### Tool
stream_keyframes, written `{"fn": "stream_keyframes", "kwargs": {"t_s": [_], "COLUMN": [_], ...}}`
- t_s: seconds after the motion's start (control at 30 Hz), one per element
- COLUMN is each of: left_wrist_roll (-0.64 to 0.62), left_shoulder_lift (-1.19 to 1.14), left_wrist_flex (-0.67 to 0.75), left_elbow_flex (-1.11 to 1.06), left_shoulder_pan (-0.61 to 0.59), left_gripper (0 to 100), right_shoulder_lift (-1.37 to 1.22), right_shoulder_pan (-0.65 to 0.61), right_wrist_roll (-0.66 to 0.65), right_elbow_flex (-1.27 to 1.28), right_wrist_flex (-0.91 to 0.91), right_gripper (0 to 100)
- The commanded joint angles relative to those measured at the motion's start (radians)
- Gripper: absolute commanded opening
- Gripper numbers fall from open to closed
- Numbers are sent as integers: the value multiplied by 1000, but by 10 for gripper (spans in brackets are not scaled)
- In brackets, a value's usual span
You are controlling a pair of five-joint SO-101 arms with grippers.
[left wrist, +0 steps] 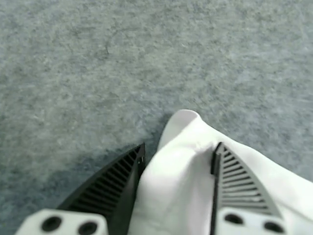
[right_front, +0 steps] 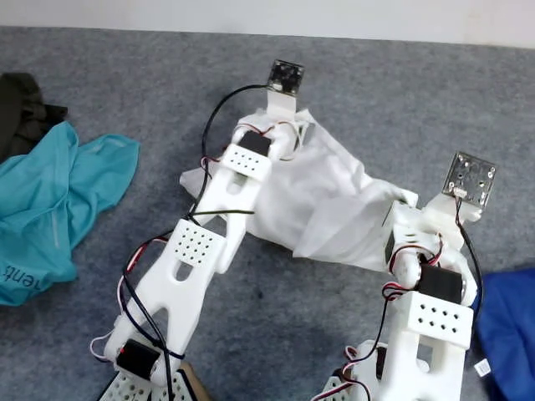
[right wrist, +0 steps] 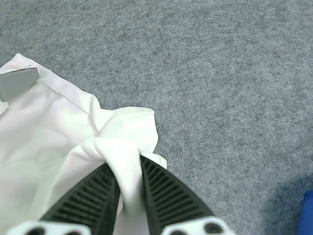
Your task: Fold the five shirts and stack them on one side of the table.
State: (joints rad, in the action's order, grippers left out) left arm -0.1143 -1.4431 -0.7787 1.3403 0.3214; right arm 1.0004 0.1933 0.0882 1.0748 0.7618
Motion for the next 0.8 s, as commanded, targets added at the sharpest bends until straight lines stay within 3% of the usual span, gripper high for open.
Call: {"fn": "stream_keyframes", "kwargs": {"t_s": [0.0,0.07,0.27,0.47,0.77], "left_wrist_roll": [12,12,8,8,8], "left_shoulder_lift": [12,10,8,15,305], "left_wrist_flex": [-35,-40,-41,-146,-345], "left_elbow_flex": [8,44,160,337,325], "left_shoulder_pan": [27,22,2,-33,-151], "left_gripper": [5,36,7,7,7], "right_shoulder_lift": [1,1,1,1,-13], "right_shoulder_pan": [-8,-8,-8,-2,73], "right_wrist_roll": [9,9,11,11,87], "right_elbow_flex": [-4,-4,7,16,-56], "right_wrist_flex": [-16,-16,-16,-21,-35], "right_gripper": [6,6,6,6,6]}}
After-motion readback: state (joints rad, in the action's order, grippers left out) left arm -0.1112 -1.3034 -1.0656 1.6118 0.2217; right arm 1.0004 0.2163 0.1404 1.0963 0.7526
